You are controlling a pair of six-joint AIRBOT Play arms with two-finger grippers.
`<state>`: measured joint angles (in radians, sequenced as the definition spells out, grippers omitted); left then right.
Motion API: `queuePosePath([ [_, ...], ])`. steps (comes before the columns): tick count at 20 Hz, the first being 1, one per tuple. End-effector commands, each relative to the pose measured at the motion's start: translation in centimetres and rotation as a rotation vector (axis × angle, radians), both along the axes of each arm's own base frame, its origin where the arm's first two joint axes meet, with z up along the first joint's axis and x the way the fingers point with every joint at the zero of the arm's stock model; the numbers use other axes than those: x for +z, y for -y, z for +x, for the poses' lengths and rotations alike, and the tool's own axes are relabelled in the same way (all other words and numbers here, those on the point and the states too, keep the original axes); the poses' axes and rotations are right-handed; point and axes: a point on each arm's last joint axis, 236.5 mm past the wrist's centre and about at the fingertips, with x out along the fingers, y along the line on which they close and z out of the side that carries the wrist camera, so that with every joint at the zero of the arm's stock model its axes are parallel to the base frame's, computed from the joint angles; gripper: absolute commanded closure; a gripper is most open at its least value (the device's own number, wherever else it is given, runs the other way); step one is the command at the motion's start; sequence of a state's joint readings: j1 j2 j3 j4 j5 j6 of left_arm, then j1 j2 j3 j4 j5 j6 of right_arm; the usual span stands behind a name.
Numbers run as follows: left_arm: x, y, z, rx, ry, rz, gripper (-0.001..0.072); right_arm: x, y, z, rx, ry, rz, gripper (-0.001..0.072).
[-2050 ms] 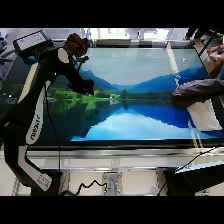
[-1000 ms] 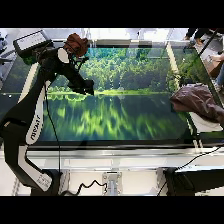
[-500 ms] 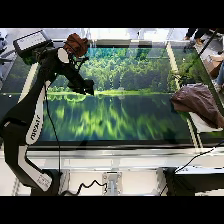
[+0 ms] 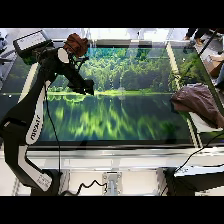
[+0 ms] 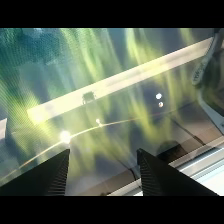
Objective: Fold the shirts.
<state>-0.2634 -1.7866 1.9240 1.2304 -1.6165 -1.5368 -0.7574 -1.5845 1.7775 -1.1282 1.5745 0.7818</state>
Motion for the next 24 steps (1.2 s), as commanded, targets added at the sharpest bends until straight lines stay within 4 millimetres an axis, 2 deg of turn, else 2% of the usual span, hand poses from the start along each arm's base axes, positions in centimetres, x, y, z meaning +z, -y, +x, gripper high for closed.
queuePosePath([
  [1,0.0,0.0,0.0,0.001,0.000,0.000,0.0209,-7.4,5.1,-4.5,-0.201,-0.229,-0.003,0.0674],
  [5,0.0,0.0,0.0,0.001,0.000,0.000,0.0209,-11.7,11.5,-7.4,-0.384,-0.287,-0.053,0.0674],
  [9,0.0,-0.1,0.0,0.001,0.000,0.000,0.0209,-15.5,14.5,-9.6,-0.459,-0.359,-0.129,0.0674],
  [11,0.0,0.0,0.0,0.001,0.000,0.000,0.0209,-15.5,14.7,-9.9,-0.465,-0.373,-0.133,0.0674],
  [12,0.0,0.0,0.0,0.000,0.000,0.000,0.0209,-14.4,13.3,-9.4,-0.428,-0.363,-0.081,0.0674],
  [13,0.0,0.0,0.0,0.001,0.000,0.000,0.0209,-12.3,11.0,-8.0,-0.336,-0.294,0.002,0.0674],
  [14,0.0,0.0,0.0,0.001,0.000,0.000,0.0209,-9.3,8.4,-6.0,-0.237,-0.182,0.091,0.0674],
  [15,0.0,0.0,0.0,0.000,0.000,0.000,0.0209,-5.3,4.6,-4.1,-0.083,-0.047,0.190,0.0674],
  [16,0.0,0.0,0.0,0.001,0.000,0.000,0.0209,-1.7,0.2,-3.3,0.079,0.046,0.290,0.0674],
  [17,0.0,0.0,0.0,0.001,0.000,0.000,0.0209,0.5,-3.5,-3.4,0.193,0.068,0.357,0.0674],
  [20,0.0,0.0,0.0,0.001,0.001,0.000,0.0209,2.0,-9.4,-1.4,0.368,0.059,0.296,0.0673],
  [24,0.0,0.0,0.0,0.001,0.000,0.000,0.0209,2.0,-18.1,0.5,0.608,0.030,0.295,0.0673],
])
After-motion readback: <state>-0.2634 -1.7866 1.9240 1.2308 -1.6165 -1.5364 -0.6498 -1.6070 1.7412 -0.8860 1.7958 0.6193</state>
